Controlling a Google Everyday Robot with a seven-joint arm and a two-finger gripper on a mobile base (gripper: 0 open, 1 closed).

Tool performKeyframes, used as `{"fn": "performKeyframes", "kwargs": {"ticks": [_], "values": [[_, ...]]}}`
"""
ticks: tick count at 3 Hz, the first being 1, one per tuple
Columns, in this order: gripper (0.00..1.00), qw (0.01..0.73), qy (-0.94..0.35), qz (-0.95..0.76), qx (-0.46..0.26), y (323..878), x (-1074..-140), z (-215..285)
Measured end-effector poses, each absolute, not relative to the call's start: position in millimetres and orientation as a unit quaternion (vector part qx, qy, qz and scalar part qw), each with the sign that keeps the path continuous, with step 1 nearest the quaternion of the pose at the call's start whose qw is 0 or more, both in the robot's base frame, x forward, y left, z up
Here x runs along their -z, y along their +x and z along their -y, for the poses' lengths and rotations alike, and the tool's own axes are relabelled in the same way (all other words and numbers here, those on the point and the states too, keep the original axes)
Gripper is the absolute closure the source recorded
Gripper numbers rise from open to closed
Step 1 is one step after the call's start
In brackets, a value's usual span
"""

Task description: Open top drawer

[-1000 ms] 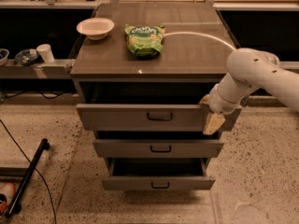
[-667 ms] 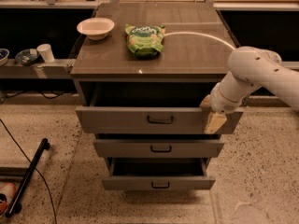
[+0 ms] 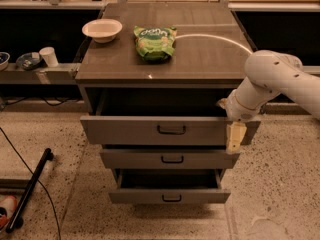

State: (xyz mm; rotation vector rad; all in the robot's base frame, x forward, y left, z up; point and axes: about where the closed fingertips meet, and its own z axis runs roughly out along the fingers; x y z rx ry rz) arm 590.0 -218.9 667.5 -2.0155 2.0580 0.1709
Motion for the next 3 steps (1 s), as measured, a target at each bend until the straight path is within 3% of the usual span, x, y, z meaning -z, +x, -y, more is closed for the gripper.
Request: {"fn": "performKeyframes", "kwargs": {"ticks": [2,3], "values": [[0.00,0.103,-0.689,-0.715,-0.058,589,-661,220],[0.26,0.051,-0.683,-0.727,-0.053,575,-652,224]]}}
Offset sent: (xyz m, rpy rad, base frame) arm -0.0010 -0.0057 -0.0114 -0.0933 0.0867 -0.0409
